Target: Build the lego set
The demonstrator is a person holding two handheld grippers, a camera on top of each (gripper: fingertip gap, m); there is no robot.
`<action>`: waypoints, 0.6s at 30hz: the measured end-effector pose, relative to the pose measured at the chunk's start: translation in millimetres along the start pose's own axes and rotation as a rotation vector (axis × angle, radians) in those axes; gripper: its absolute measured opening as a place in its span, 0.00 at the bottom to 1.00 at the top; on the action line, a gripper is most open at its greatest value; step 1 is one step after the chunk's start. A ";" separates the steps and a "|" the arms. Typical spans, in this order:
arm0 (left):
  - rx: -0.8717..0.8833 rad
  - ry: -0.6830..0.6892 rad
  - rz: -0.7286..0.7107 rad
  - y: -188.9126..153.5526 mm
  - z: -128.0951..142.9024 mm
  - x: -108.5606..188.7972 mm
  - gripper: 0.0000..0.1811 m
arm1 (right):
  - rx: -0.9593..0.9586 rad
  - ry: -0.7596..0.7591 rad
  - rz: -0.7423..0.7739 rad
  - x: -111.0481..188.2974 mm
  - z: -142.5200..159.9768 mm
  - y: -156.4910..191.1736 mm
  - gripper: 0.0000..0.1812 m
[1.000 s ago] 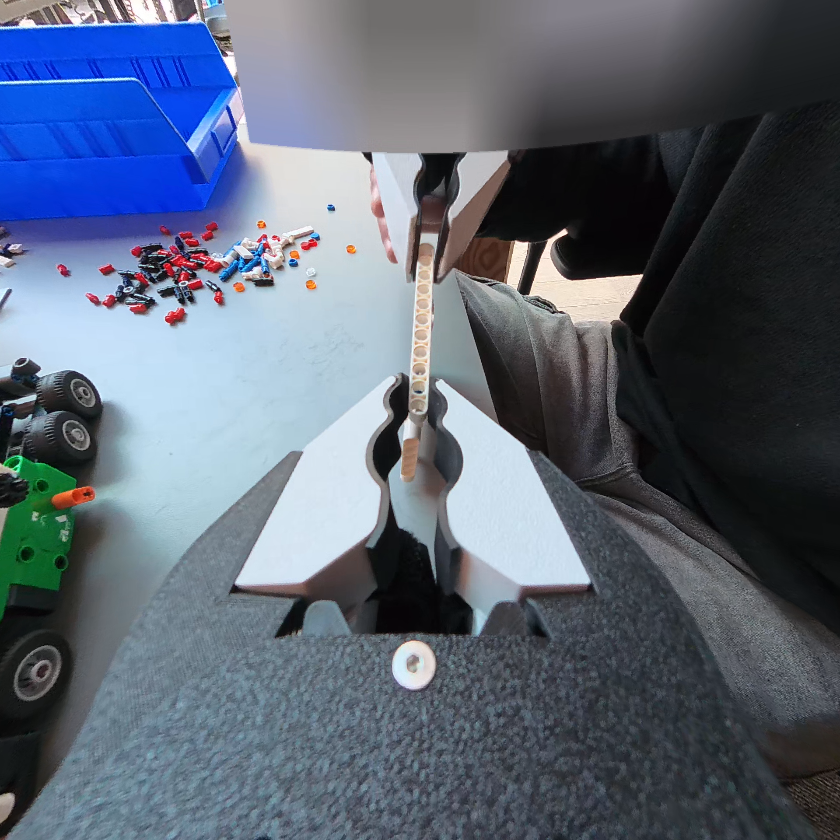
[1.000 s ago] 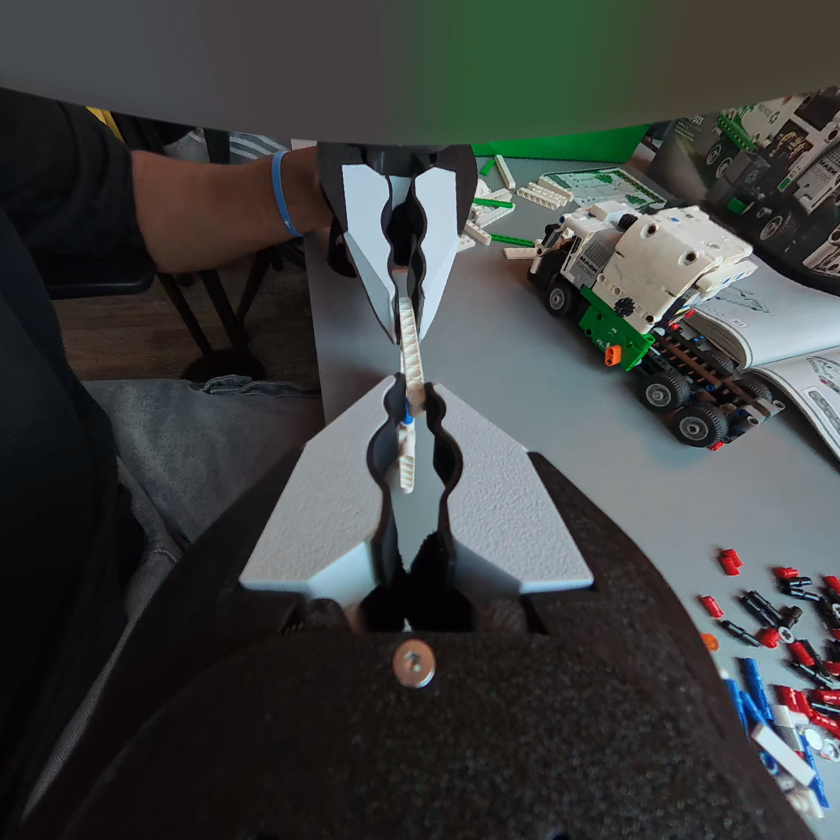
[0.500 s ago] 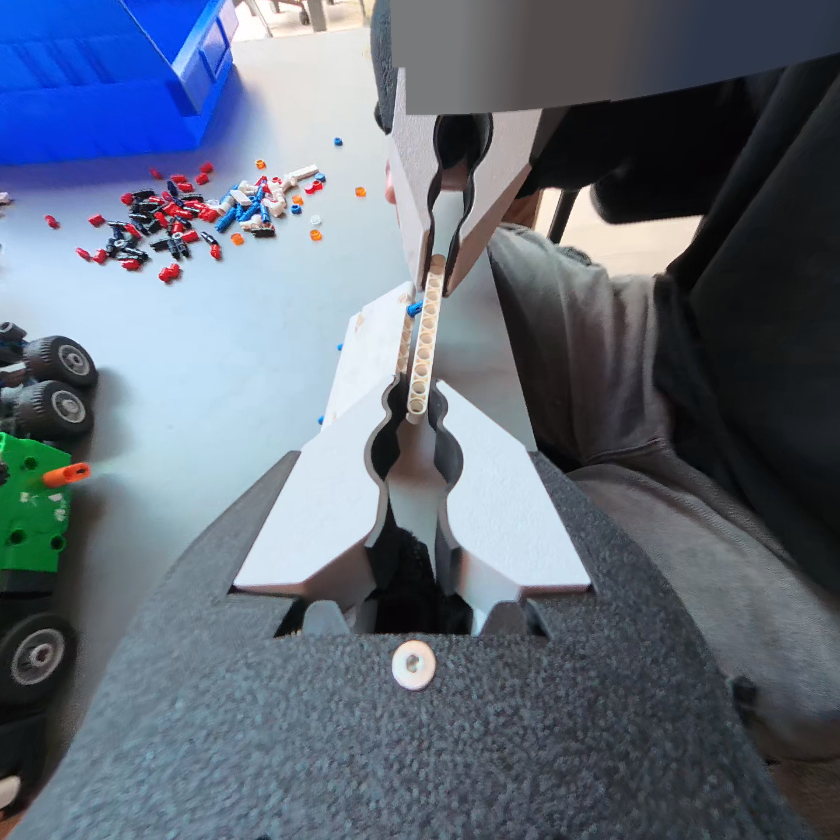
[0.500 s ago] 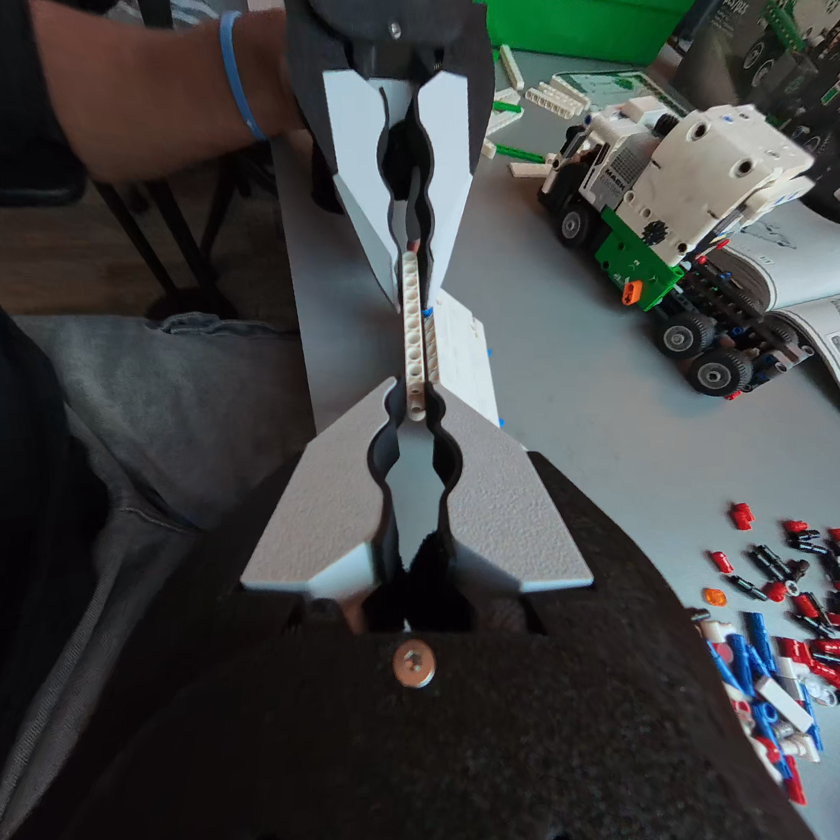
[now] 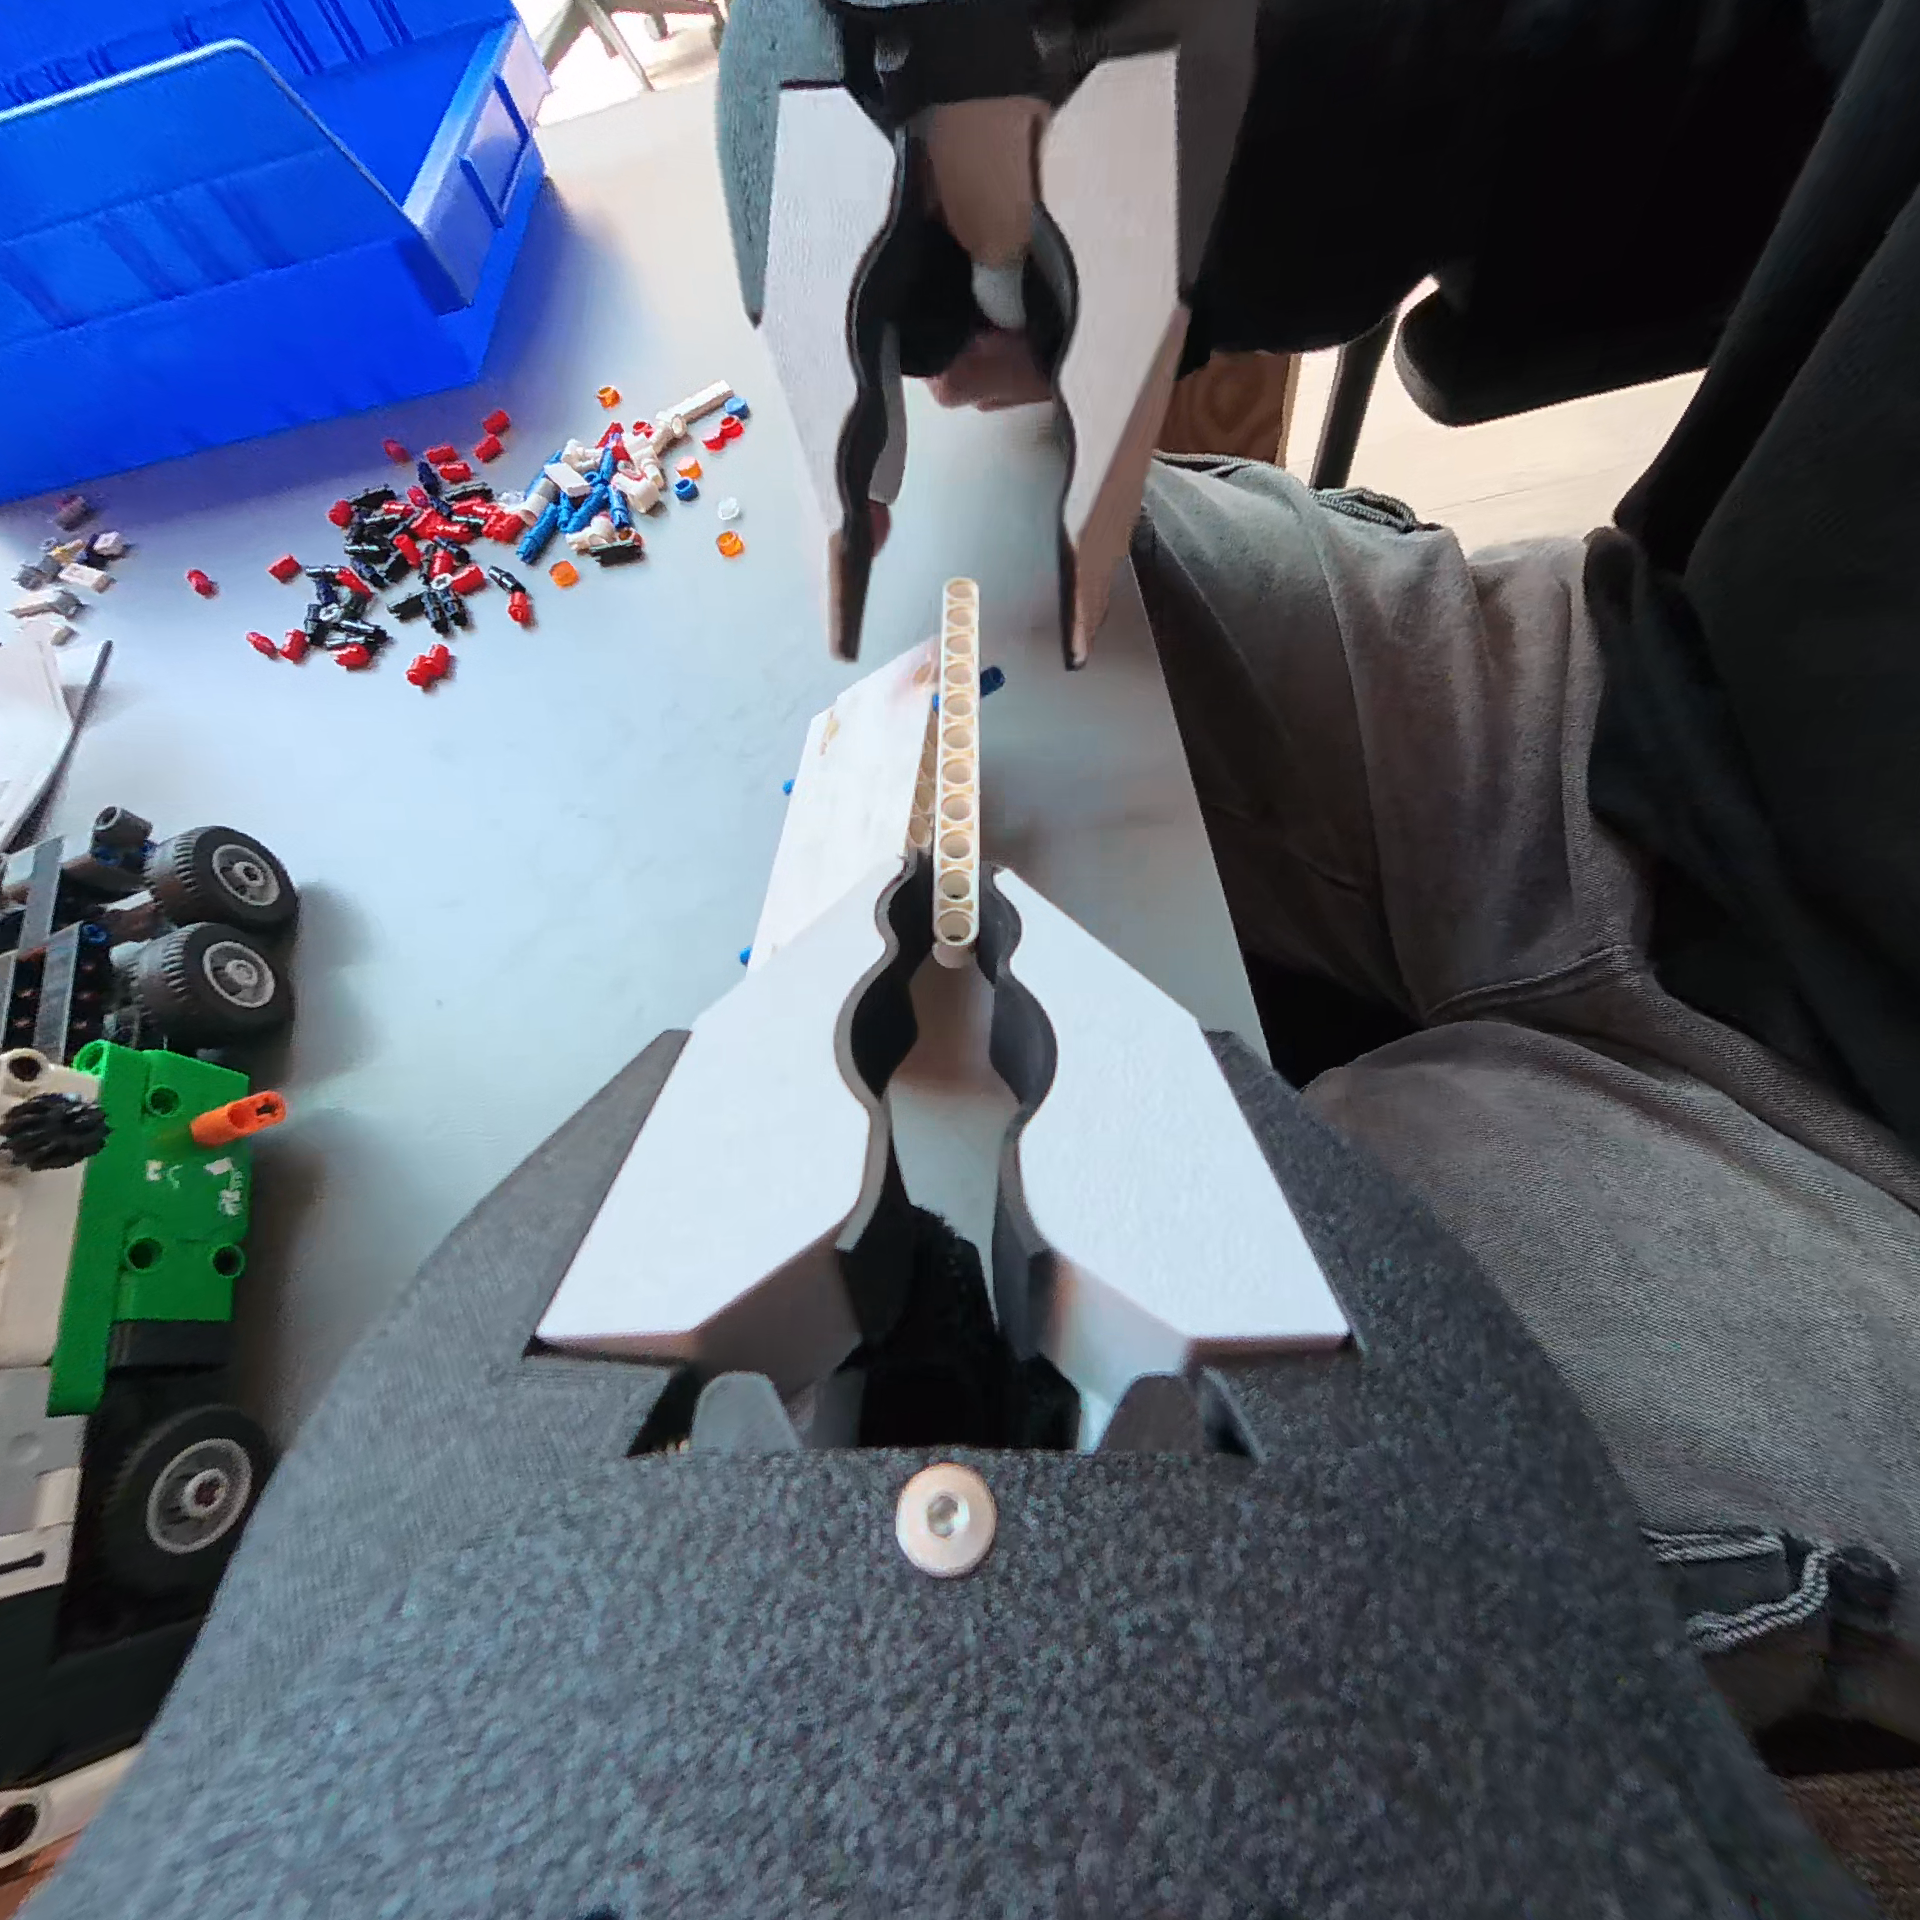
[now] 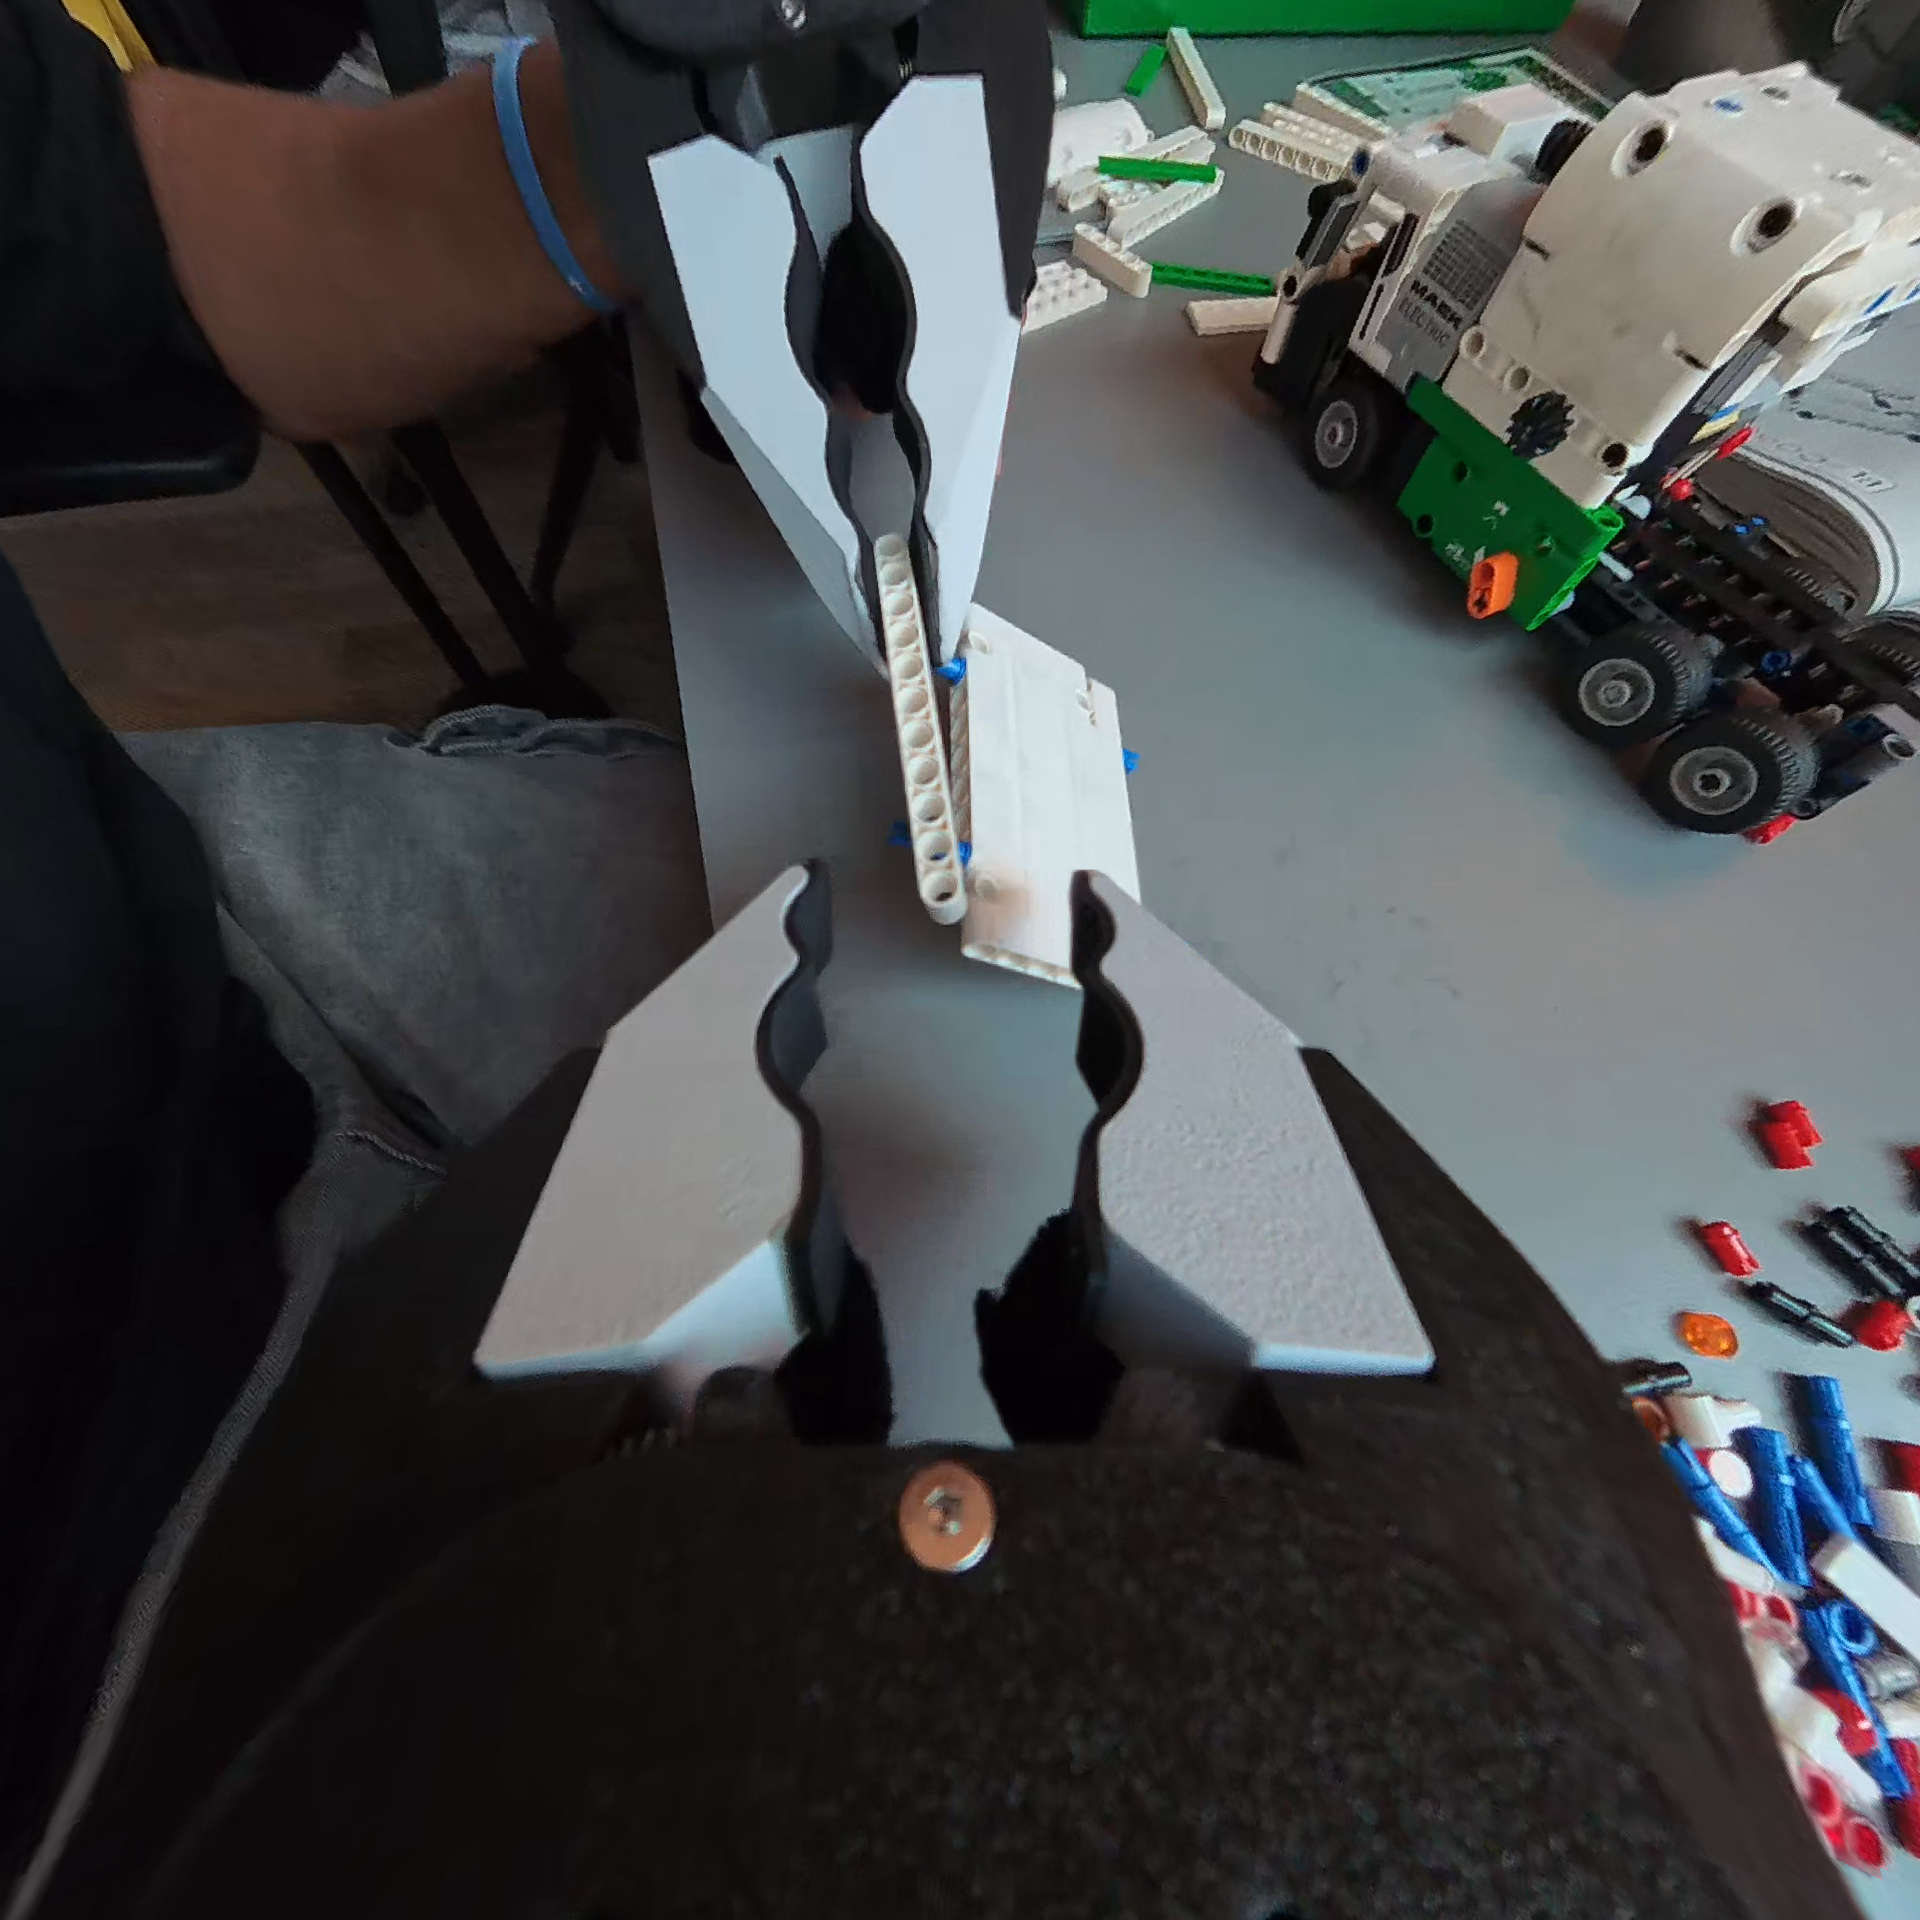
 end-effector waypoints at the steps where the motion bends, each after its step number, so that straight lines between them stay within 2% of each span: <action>1: -0.002 0.001 -0.002 -0.2 0.1 -0.1 0.04 | 0.028 0.024 0.020 -1.5 3.0 0.5 0.28; 4: 0.003 0.001 -0.002 0.2 0.3 0.0 0.04 | 0.222 0.110 0.171 -12.0 15.5 0.0 0.28; 7: 0.000 0.004 -0.003 -0.1 0.6 0.0 0.04 | 0.439 0.078 0.363 -18.3 14.8 -4.7 0.09; 9: -0.003 0.000 -0.017 1.2 0.4 1.2 0.03 | 0.499 0.078 0.401 -19.5 13.5 -6.7 0.07; 11: -0.004 -0.029 -0.019 1.4 -3.0 4.6 0.03 | 0.439 0.071 0.357 -17.6 10.1 -6.1 0.06; 14: -0.008 -0.116 -0.006 0.0 -14.0 14.1 0.03 | 0.244 0.023 0.165 -10.4 -0.1 1.5 0.04; 18: -0.003 -0.070 0.044 -1.1 -16.9 14.8 0.03 | 0.151 0.062 0.064 -9.9 -0.8 0.5 0.04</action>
Point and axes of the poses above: each gripper's, where its closed fingertips meet, x back along the fingers, z out of its underside, y = z × x across the jaws, the point moved 4 cm from there along x, back along the fingers, and after that the axes turned 9 degrees about z, right-handed, at the moved point
